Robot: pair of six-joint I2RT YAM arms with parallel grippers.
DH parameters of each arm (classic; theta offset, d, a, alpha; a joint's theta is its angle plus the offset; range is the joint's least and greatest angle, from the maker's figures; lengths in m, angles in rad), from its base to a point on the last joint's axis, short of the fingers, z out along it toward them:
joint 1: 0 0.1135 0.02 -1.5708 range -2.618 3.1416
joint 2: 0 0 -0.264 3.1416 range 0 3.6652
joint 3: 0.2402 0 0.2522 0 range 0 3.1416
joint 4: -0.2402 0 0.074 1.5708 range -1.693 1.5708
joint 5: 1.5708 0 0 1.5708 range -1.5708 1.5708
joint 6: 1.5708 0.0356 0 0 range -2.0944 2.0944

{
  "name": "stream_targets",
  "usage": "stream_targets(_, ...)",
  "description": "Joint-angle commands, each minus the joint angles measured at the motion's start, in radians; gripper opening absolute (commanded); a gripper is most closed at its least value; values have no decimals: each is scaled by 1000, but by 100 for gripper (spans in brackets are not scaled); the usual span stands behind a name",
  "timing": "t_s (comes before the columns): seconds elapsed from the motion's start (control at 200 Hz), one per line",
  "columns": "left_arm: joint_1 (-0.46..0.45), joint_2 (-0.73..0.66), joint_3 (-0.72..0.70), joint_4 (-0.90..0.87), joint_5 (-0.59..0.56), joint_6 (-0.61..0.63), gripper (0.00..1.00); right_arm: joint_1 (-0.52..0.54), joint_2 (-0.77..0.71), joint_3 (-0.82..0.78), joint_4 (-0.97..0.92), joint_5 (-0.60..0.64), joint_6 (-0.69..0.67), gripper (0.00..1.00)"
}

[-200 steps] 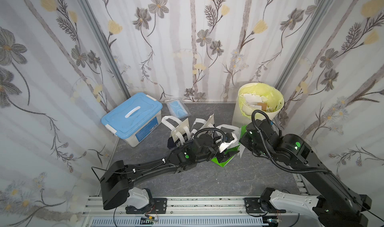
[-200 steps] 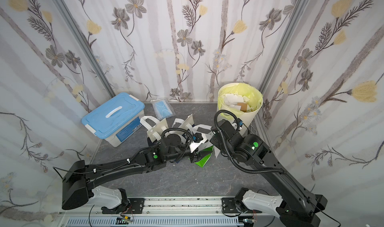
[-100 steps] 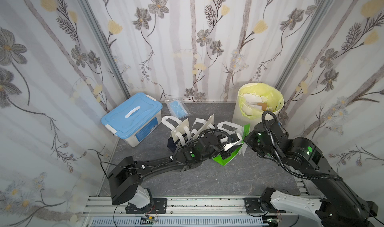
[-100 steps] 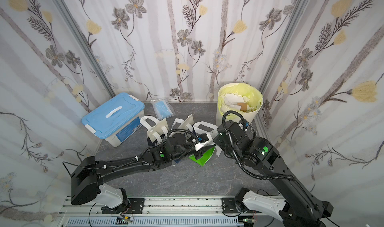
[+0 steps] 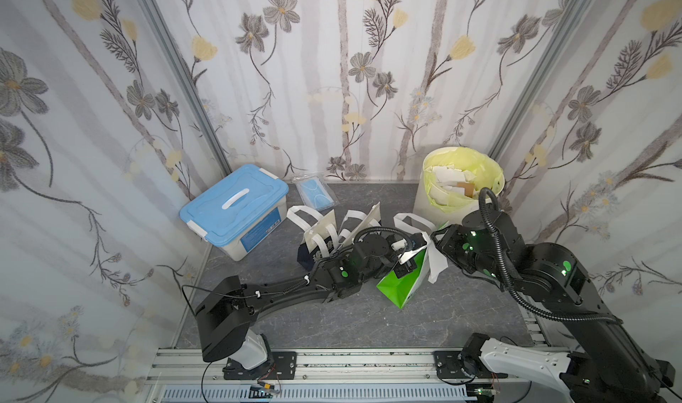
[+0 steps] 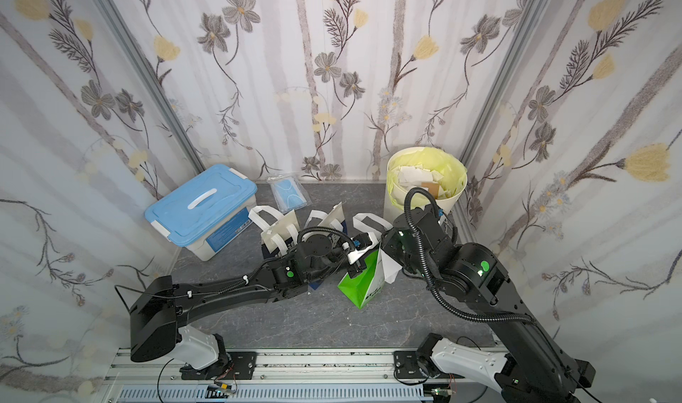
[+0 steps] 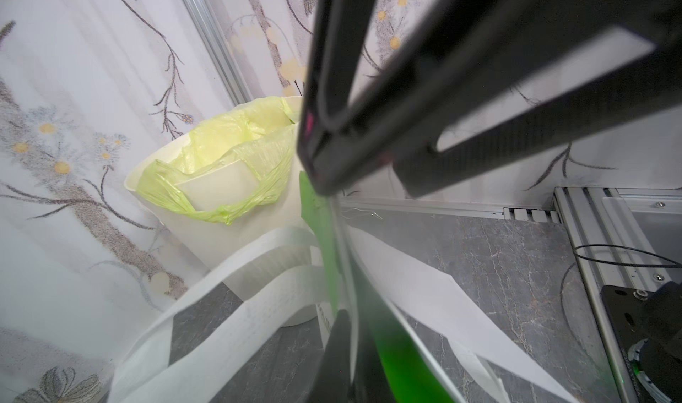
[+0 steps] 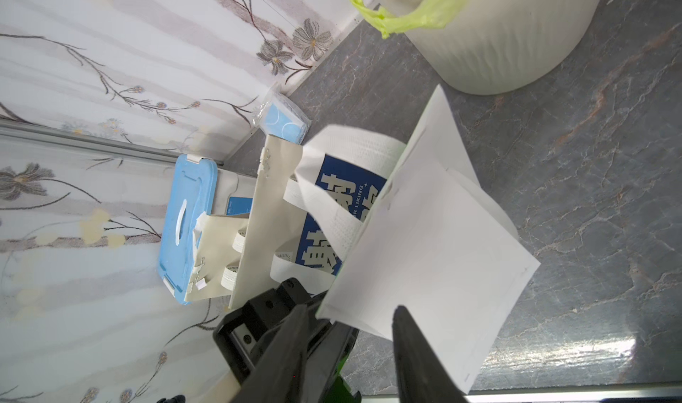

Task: Shred takeout receipts and throw away
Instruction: Pick up the takeout bag at the center of the board, then tear off the takeout receipt from the takeout bag.

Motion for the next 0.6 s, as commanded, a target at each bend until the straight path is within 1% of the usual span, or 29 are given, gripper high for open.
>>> stream_targets(0.0,4,-29,-19,73,-7,-71,0,-28,-6,64,-22,-7,-228,52)
stream_targets(0.015,5,-33,-22,75,-5,-82,0,-28,-10,69,-20,-14,-251,53)
stream_targets(0.04,7,-39,-26,73,-3,-99,0,-65,-18,72,-14,-25,-295,54)
stream_targets(0.12,11,-60,-29,61,-2,-164,0,-93,-68,39,27,-44,-415,55)
stream_targets(0.205,14,-79,-13,25,-17,-254,0,-93,-139,-74,124,-104,-553,52)
stream_targets(0.255,17,-84,18,-29,-22,-307,0,-90,-171,-143,174,-168,-635,51)
stream_targets(0.29,17,-84,43,-76,-23,-335,0,-81,-189,-183,196,-190,-684,51)
stream_targets(0.345,17,-82,82,-148,-33,-376,0,-64,-208,-216,205,-180,-742,51)
stream_targets(0.395,18,-79,112,-212,-49,-400,0,-47,-223,-229,204,-152,-803,54)
stream_targets(0.44,16,-75,135,-259,-58,-409,0,-43,-236,-227,200,-118,-851,56)
stream_targets(0.505,16,-68,169,-322,-86,-431,0,-43,-254,-218,203,-105,-932,58)
stream_targets(0.52,15,-66,177,-336,-93,-434,0,-16,-257,-218,204,-102,-953,58)
stream_targets(0.595,16,-51,221,-407,-108,-437,0,-3,-278,-219,204,-101,-1068,60)
